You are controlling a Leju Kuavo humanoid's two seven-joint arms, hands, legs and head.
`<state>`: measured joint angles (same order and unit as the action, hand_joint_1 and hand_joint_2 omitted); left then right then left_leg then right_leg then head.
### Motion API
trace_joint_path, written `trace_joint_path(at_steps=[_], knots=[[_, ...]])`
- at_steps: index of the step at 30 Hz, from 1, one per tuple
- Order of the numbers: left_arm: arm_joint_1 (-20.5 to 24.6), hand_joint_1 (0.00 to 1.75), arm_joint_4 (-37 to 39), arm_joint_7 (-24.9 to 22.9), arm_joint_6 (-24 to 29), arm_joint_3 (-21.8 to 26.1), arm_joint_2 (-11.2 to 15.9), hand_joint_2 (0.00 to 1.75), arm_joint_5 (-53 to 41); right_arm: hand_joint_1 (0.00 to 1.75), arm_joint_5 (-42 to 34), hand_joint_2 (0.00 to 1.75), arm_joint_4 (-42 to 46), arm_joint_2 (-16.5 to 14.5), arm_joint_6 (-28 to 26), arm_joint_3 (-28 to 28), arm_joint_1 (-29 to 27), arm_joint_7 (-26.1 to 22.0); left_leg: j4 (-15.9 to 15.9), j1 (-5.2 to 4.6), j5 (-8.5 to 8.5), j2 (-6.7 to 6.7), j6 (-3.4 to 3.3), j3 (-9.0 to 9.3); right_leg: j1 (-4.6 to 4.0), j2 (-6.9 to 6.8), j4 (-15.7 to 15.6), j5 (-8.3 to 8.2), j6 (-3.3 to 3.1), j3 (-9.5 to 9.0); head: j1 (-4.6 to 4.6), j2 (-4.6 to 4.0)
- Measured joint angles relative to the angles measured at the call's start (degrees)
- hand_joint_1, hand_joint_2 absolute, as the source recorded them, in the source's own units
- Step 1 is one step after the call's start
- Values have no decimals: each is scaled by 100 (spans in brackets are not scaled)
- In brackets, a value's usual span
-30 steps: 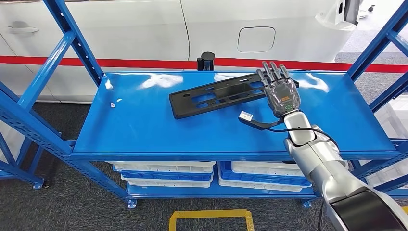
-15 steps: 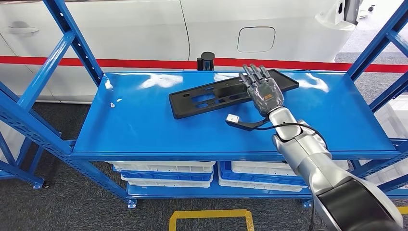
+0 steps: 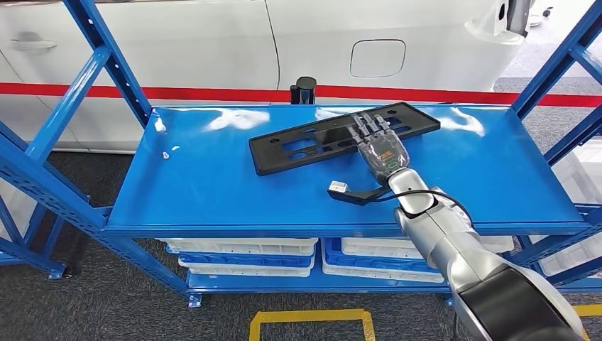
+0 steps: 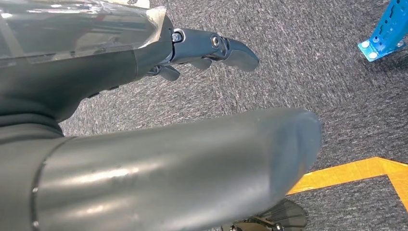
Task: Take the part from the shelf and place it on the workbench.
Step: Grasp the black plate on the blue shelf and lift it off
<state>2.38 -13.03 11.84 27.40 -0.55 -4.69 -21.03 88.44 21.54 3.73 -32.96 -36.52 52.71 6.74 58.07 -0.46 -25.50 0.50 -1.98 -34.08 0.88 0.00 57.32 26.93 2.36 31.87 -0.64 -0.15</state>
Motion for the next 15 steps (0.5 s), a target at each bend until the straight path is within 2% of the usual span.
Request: trace_joint_path(at_steps=[4,8,15], knots=[[7,0,0,-9,9,2,-1,0,2,4,17,175,-47,-35,49,6,-16,7,0,1,0,-1,0,4,-1,0,0,0,0,-2,-1,0],[10,0,0,-17,46,2,-3,0,-31,140,108,175,-86,-49,11,1,-35,191,0,1,0,-1,0,7,-1,0,0,0,0,-4,1,0],[10,0,0,-48,79,2,-10,0,-68,140,134,175,-132,-9,-115,-27,-101,422,0,0,0,-1,0,6,0,0,0,0,0,-4,1,0]])
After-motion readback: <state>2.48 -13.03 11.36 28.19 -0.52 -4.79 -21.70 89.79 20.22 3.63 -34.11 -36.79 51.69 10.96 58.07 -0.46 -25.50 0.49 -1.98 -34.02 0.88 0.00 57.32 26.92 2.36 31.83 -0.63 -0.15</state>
